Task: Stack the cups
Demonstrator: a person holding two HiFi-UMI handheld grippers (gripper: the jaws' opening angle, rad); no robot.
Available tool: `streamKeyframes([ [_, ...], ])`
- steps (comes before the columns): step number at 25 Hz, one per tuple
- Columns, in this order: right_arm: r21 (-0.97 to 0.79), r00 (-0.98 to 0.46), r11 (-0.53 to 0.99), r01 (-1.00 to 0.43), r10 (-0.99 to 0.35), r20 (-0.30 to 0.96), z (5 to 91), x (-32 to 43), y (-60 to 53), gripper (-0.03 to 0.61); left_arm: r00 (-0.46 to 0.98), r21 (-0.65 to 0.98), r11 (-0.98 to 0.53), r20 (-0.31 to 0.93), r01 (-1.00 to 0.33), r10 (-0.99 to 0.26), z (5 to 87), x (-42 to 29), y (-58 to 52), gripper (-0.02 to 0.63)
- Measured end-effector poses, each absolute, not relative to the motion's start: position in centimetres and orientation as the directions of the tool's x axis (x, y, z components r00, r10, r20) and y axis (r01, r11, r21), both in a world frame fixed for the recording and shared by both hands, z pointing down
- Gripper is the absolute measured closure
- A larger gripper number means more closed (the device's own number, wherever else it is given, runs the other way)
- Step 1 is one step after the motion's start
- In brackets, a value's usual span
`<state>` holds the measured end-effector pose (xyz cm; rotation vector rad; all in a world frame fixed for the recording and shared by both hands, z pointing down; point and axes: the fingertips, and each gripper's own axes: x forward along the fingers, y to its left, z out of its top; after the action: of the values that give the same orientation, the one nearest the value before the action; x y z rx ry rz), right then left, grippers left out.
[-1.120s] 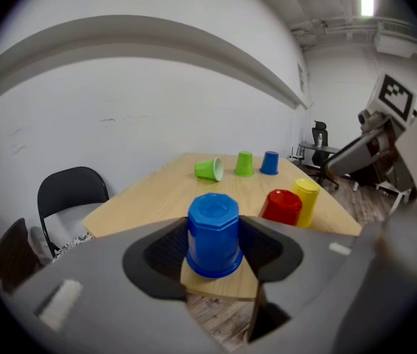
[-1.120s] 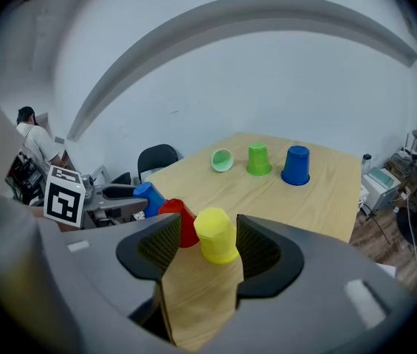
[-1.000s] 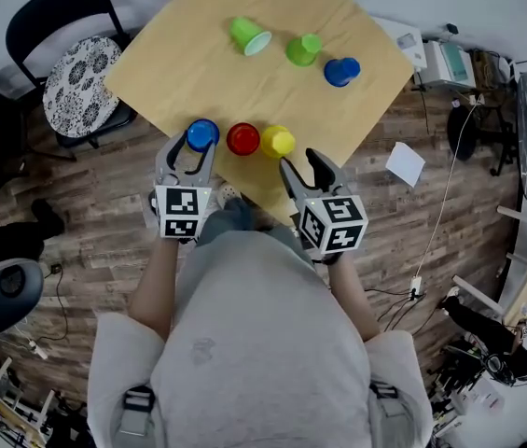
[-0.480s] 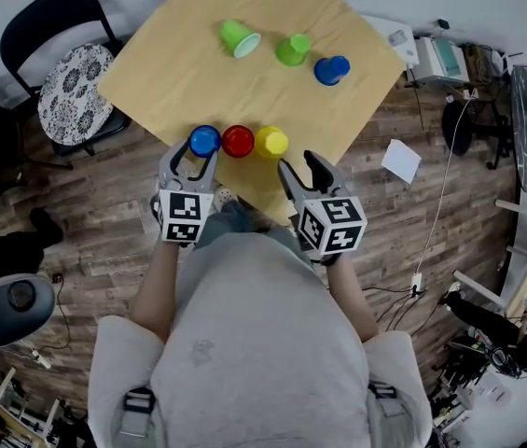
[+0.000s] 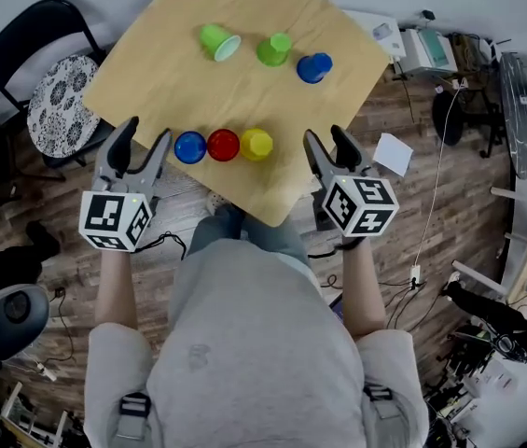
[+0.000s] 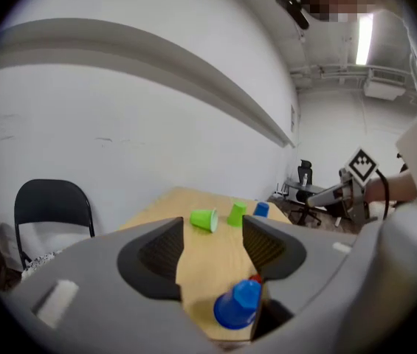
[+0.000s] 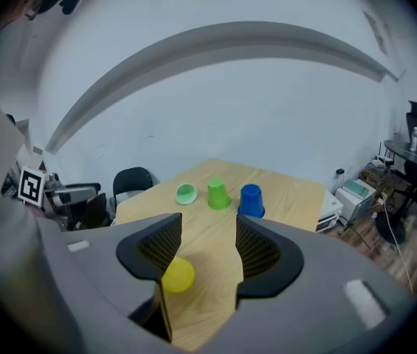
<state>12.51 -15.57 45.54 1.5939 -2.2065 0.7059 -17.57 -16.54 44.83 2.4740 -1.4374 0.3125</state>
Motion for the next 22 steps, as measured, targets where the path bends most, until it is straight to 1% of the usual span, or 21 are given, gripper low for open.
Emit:
streamKeyframes([
  [3,-0.171,-0.294,0.239,-0.956,-0.802,0.52,44.6,14.3,-17.8,0.356,0.501,0.103,-0.493,0.27,-0.864,-0.822,41.7,-17.7,-19.9,0.321],
  [5,-0.154,-0.282,0.236,-0.959,-0.805,0.521,44.6,15.1,-19.4,0.356,0.494,0.089,-0.489,0.271,-0.868,-0.826,40.8,-17.3,-21.8,0.394],
  [9,-0.137,-0.276,0.241,-0.961,-0.791,0.546,46.1,16.0,-22.4,0.356,0.465,0.1,-0.459,0.328,-0.883,-0.823,41.0,-15.9,-25.0,0.506],
  [10,-0.133,-0.275,0.243,-0.961,-0.784,0.557,46.7,16.1,-23.2,0.356,0.463,0.115,-0.453,0.348,-0.884,-0.815,41.3,-15.4,-25.8,0.52],
  [11,-0.128,-0.274,0.245,-0.961,-0.775,0.569,47.3,16.2,-23.9,0.356,0.462,0.135,-0.446,0.367,-0.885,-0.807,41.5,-15.0,-26.6,0.549],
  [12,-0.124,-0.272,0.247,-0.961,-0.767,0.581,48.0,16.2,-24.5,0.356,0.463,0.158,-0.437,0.382,-0.886,-0.8,41.8,-14.7,-27.4,0.555],
  [15,-0.114,-0.263,0.246,-0.962,-0.744,0.614,50.1,16.3,-26.4,0.354,0.462,0.235,-0.398,0.422,-0.887,-0.78,43.0,-14.2,-30.2,0.552],
  [18,-0.109,-0.246,0.231,-0.967,-0.731,0.637,52.3,16.8,-28.3,0.353,0.503,0.353,-0.37,0.449,-0.859,-0.739,44.7,-13.1,-32.8,0.544],
  [19,-0.106,-0.24,0.226,-0.968,-0.727,0.644,52.9,16.9,-28.8,0.353,0.52,0.404,-0.353,0.453,-0.844,-0.724,45.4,-12.7,-33.5,0.509],
  [20,-0.1,-0.234,0.223,-0.97,-0.724,0.649,53.5,17.1,-29.2,0.352,0.535,0.455,-0.33,0.455,-0.827,-0.712,46.1,-12.2,-34.1,0.453],
  [22,-0.088,-0.225,0.222,-0.971,-0.72,0.656,54.5,17.3,-30.0,0.348,0.563,0.554,-0.275,0.458,-0.786,-0.688,47.7,-11.2,-35.0,0.427],
])
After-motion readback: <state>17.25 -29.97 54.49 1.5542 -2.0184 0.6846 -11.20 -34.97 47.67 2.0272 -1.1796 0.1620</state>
